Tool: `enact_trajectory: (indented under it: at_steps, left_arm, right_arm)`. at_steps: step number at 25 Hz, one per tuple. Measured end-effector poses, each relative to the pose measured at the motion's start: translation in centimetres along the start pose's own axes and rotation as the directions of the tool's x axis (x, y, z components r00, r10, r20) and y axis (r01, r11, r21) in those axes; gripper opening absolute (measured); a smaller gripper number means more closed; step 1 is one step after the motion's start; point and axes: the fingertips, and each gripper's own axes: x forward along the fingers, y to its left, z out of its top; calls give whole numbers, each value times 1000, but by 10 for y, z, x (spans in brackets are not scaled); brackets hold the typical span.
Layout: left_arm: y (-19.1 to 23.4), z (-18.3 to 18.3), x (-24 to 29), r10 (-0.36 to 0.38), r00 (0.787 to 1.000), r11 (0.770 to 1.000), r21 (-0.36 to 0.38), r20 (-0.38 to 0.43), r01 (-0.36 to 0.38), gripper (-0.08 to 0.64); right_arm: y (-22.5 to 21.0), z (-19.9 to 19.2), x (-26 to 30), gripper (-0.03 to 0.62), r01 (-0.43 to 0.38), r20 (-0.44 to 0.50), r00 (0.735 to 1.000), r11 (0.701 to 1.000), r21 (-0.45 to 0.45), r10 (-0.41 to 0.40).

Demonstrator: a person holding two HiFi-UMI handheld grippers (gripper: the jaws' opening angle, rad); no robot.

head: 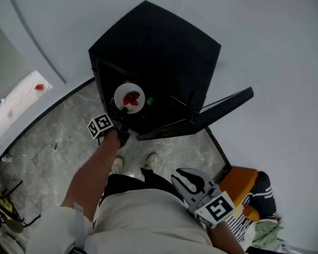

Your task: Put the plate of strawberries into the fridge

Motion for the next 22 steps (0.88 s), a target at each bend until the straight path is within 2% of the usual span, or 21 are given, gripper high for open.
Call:
enact_trajectory:
  at_steps: [8, 15, 19, 22]
  left_arm:
    - [23, 18, 49, 69, 996, 998, 0, 62, -69, 23]
    - [34, 25, 67, 150, 986, 988, 15, 70, -152, 24]
    - [40, 26, 68, 247, 966, 962, 106, 71, -253, 35]
    - [39, 28, 69, 325, 943, 921, 202, 76, -334, 49]
  right_arm:
    - [-40, -10, -12, 87, 11, -29, 1000, 1000, 19, -10]
    - [-57, -17, -10, 87, 40, -62, 997, 998, 49, -37]
    - [-56, -11, -2, 88, 29, -52, 998, 998, 51, -26]
    - [-54, -4, 6, 87, 21, -37, 999, 998, 53, -19]
